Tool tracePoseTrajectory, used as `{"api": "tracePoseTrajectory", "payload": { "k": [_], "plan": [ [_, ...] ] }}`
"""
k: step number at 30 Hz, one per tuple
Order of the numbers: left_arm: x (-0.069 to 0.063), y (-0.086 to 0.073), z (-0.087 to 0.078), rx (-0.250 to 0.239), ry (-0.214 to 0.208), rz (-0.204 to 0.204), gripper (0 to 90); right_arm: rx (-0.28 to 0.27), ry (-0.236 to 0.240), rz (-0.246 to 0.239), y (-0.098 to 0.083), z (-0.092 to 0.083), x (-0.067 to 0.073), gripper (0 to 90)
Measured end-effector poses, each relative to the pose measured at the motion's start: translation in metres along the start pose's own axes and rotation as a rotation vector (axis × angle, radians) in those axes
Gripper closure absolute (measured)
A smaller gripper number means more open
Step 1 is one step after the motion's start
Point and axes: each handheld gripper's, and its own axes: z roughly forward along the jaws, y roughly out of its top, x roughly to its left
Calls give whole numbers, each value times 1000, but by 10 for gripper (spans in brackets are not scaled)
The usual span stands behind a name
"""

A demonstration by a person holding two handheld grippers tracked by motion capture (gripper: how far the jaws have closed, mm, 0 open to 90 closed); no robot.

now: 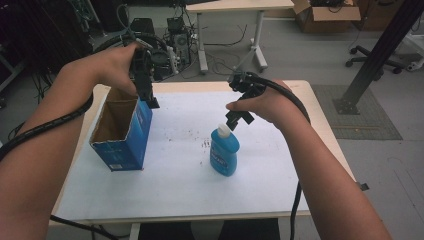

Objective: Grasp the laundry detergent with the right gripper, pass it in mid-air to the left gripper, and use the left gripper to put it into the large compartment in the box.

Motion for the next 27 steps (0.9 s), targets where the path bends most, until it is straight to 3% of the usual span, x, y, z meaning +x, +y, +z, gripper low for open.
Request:
{"api": "tracePoseTrajectory", "payload": {
  "k": [12,23,27],
  "plan": [
    [-29,-3,11,-1,-37,48,2,-34,16,-19,-26,-5,4,71],
    [-56,1,15,4,-29,91,2,-41,29,-31,-42,8,4,71],
    [-67,2,14,4,-17,113,2,-82,50,-42,-49,6,4,71]
  ]
}}
